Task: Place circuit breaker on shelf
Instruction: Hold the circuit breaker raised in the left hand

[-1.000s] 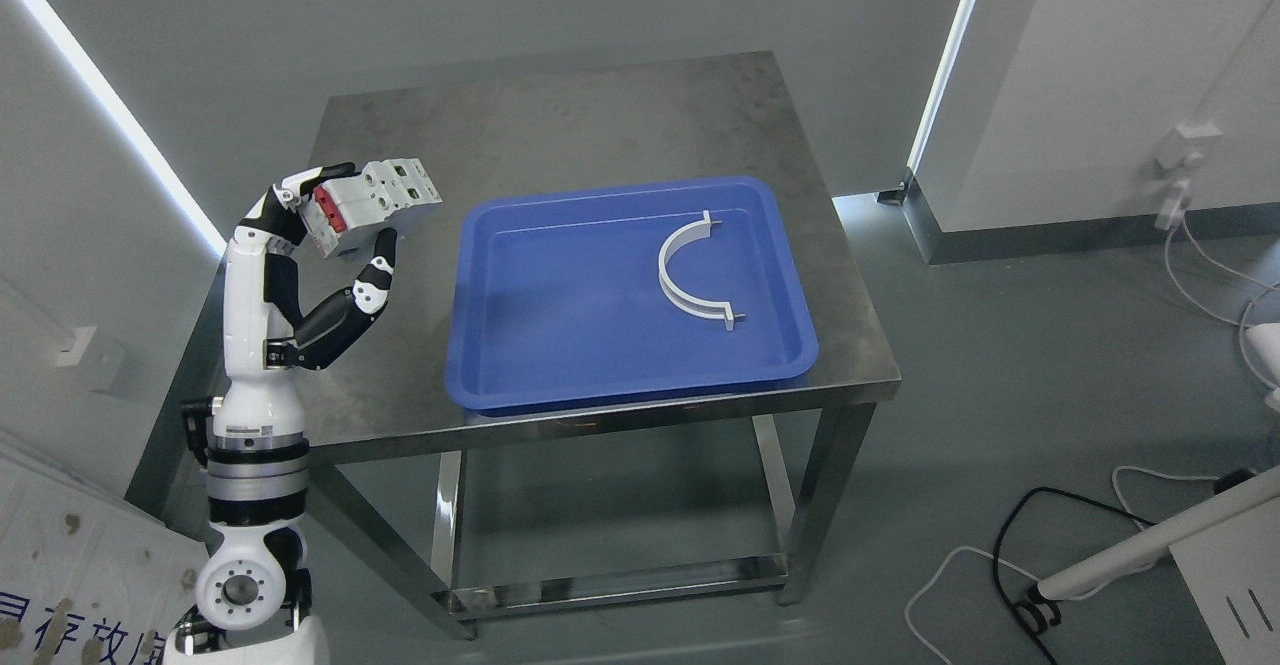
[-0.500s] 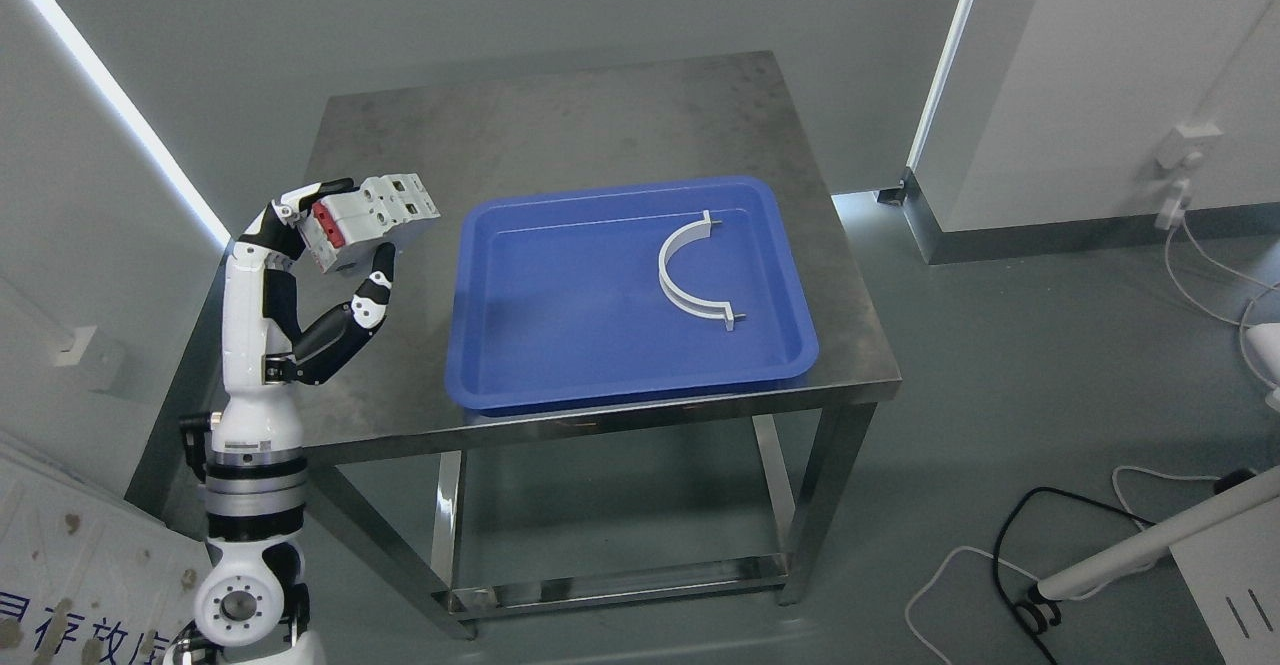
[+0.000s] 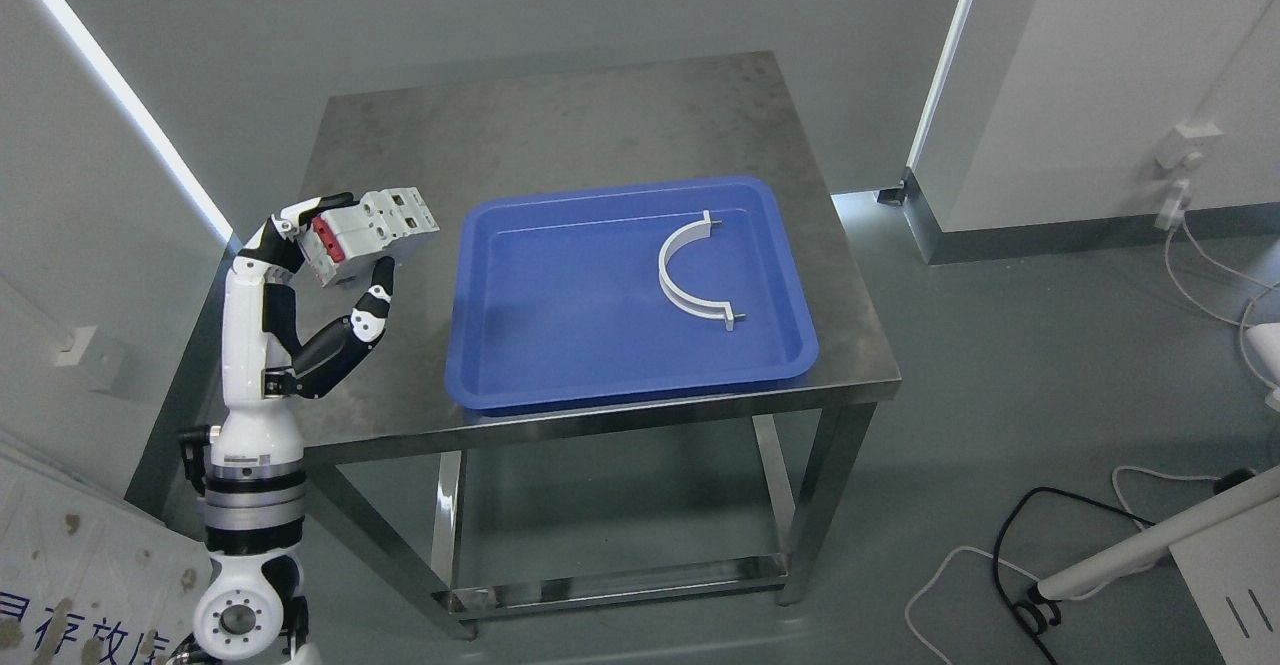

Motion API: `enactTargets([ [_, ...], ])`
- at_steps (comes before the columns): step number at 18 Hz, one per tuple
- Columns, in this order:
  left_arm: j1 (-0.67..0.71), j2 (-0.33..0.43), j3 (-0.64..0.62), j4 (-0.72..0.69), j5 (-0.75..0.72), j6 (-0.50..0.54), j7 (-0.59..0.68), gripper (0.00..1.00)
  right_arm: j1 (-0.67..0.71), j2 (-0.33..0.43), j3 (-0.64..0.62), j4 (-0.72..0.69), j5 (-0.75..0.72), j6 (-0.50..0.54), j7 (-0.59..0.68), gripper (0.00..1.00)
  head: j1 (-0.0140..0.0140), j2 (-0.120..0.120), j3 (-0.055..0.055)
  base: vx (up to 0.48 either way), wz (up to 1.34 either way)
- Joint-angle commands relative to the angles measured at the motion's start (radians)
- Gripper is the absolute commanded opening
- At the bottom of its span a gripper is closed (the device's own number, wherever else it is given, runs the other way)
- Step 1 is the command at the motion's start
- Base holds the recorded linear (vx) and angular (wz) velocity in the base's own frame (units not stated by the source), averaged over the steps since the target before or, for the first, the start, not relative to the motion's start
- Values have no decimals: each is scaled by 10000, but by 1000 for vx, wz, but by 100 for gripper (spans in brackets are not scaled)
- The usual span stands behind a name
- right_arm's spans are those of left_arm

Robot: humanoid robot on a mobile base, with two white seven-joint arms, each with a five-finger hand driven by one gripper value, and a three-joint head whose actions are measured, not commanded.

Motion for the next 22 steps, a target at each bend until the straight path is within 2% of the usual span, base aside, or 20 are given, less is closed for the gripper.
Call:
enactTargets([
  [1, 143, 173, -29, -28, 0, -29, -4, 12, 0, -175, 0, 0, 0, 4, 8, 100, 0, 0, 0, 0, 0],
  [22, 143, 173, -60, -43, 0, -60, -4, 12, 0, -175, 0, 0, 0, 4, 8, 100, 0, 0, 0, 0, 0],
])
